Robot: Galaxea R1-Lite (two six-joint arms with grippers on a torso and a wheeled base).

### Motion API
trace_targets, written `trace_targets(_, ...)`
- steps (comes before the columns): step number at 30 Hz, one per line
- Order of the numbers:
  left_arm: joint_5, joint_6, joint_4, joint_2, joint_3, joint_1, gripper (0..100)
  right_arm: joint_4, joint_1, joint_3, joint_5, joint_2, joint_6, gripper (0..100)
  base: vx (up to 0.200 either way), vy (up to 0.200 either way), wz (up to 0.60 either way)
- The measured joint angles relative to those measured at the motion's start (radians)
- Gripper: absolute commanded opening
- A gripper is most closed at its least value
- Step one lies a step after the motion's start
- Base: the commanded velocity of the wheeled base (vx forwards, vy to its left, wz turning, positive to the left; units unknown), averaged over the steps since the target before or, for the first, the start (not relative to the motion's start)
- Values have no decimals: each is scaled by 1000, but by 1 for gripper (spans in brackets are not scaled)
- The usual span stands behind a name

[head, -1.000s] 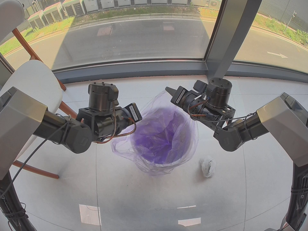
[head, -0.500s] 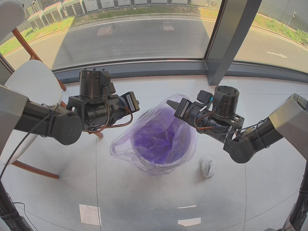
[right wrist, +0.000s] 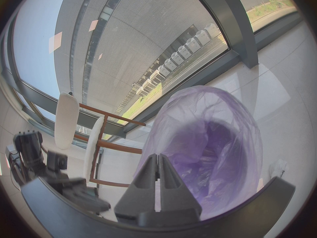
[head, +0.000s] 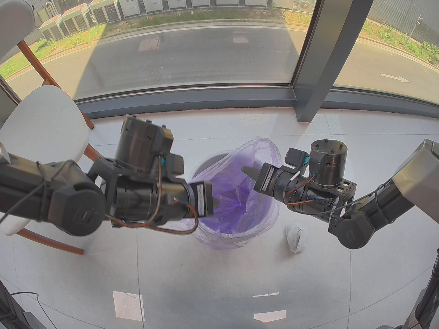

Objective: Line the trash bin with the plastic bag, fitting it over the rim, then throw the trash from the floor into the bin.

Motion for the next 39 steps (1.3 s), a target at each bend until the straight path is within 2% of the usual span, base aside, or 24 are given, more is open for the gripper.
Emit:
trace_targets(4, 1, 93, -5, 33, 57, -2, 0, 0, -16, -17, -1, 11, -30, 0, 0, 0, 0)
trace_targets(7, 4, 143, -22, 61, 82, 27, 0, 4, -31, -22, -2, 14, -40, 0, 0, 0, 0)
trace_targets(13, 38, 167, -138, 126, 87, 109, 0, 10, -61, 1, -16, 17, -57, 0, 0, 0, 0)
trace_targets(17, 49, 169, -183, 157, 83, 150, 0, 3, -98, 7, -38, 36, -70, 0, 0, 0, 0)
trace_targets(25, 66, 137, -198, 187, 4, 200, 0, -3, -159, -34, -34, 68, -69, 0, 0, 0, 0)
trace_targets(31, 92, 70, -221, 204, -114, 207, 0, -3, -183, -143, -31, 104, -65, 0, 0, 0, 0)
trace_targets(39, 104, 51, -228, 227, -175, 242, 0, 1, -206, -307, -31, 181, -63, 0, 0, 0, 0)
